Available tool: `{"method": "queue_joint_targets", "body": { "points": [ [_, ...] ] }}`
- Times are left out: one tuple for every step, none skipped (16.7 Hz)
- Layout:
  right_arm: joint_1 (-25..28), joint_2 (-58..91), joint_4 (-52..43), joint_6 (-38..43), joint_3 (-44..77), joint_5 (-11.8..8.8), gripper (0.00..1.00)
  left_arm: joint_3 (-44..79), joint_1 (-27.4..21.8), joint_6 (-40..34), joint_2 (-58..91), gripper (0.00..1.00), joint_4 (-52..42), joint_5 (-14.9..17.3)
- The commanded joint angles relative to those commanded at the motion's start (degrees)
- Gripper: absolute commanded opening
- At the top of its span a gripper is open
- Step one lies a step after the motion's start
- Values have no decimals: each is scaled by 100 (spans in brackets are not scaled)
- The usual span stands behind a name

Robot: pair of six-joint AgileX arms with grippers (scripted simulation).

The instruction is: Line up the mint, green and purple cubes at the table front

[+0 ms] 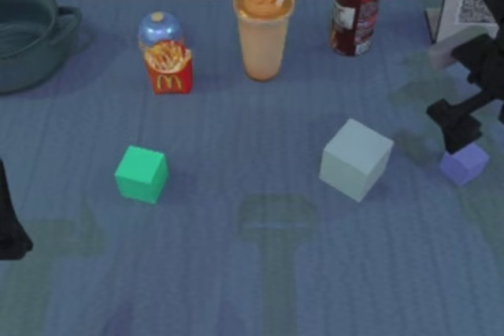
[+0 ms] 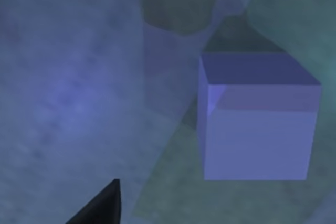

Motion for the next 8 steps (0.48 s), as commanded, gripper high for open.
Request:
{"method": "queue_joint_targets", "body": {
  "points": [
    [-33,-14,13,6,-16,2,100,0,0,0,0,100,0,0],
    [-28,-6,31,2,-31,2,100,0,0,0,0,100,0,0],
    [-18,30,107,-4,-87,1,100,0,0,0,0,100,0,0],
    [-11,93,241,-6,-172,1,100,0,0,0,0,100,0,0],
    [-6,181,437,-4,-278,1,100,0,0,0,0,100,0,0],
    [-5,286,691,1,-399,3,100,0,0,0,0,100,0,0],
    [-3,399,976,7,-531,4,100,0,0,0,0,100,0,0],
    [0,507,1241,11,-665,5,100,0,0,0,0,100,0,0]
  ]
}}
